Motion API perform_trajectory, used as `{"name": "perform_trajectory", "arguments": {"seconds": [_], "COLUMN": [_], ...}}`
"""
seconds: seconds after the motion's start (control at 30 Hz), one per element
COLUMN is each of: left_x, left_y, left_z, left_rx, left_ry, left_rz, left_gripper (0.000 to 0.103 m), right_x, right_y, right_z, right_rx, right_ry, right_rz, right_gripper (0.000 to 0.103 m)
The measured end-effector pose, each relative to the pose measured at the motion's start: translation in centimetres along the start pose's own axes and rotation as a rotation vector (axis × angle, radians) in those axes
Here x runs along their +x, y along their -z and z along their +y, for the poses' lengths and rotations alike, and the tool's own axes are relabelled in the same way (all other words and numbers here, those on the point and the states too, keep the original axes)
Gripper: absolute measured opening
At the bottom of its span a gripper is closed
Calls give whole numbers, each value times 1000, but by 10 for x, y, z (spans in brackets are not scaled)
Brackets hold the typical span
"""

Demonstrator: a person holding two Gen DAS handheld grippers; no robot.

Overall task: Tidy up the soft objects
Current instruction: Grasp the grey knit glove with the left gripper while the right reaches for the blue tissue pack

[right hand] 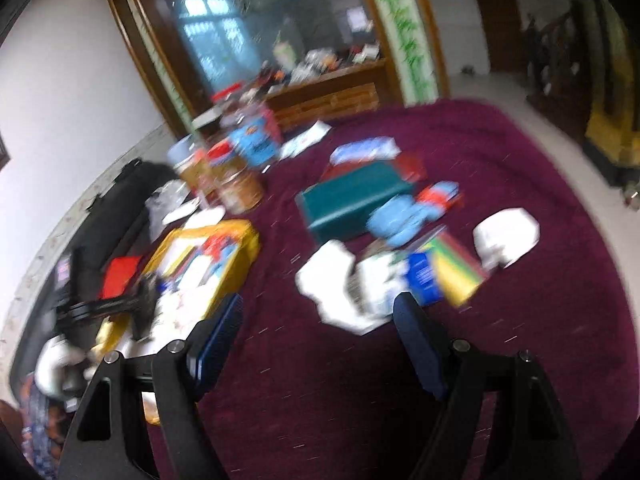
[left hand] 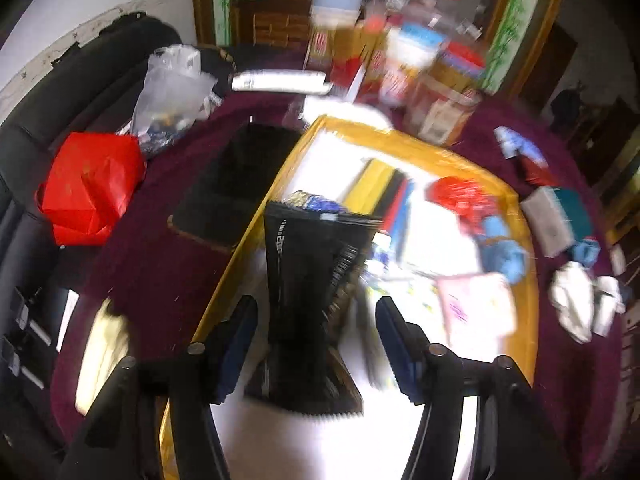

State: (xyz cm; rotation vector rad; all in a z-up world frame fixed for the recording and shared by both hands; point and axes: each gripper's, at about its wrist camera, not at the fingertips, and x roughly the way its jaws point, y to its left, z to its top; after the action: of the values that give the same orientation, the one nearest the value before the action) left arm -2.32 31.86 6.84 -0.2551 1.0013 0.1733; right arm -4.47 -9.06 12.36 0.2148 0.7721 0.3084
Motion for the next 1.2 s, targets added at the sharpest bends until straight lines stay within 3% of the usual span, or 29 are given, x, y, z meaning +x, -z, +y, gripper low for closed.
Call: {"name": "perform_trajectory", "arguments": {"seconds": [0.07,0.13,0.23,0.27,0.4,0.57,0.73,0.93,1.1,1.2], "left_x": [-26,-51,-72,-75,-68,-49,-54,-23,23,49], "left_y": [12,26,46,52,72,90,93,66,30,29], "left_z": [-4,-12,-39,-52,-114,-177,-242,-318,-372,-384], "left_rx": [1,-5,-5,5,104,178,352,513,521,514], "left_ry": [51,118,268,311,423,484,432,339,252,252], "left_rz": [-45,-80,-84,-76,-2,79,13,-44,-75,-11], "left_gripper": [72,74,84,89,90,90,90,90,89,89], "right_x": [-16,-29,-43,-43,-36,-15,-1,4,12,13], "right_y": [1,1,6,6,6,11,20,34,36,36], "right_z": [-10,-21,-46,-61,-120,-180,-205,-227,-232,-233], "right_rx": [-30,-70,-85,-54,126,309,329,445,470,473], "right_ry": [62,102,167,183,201,181,201,112,93,94], "right_rz": [-84,-162,-262,-251,-183,-133,-158,-126,-75,-75], "right_gripper": [81,93,95,95,95,95,95,95,95,95]}}
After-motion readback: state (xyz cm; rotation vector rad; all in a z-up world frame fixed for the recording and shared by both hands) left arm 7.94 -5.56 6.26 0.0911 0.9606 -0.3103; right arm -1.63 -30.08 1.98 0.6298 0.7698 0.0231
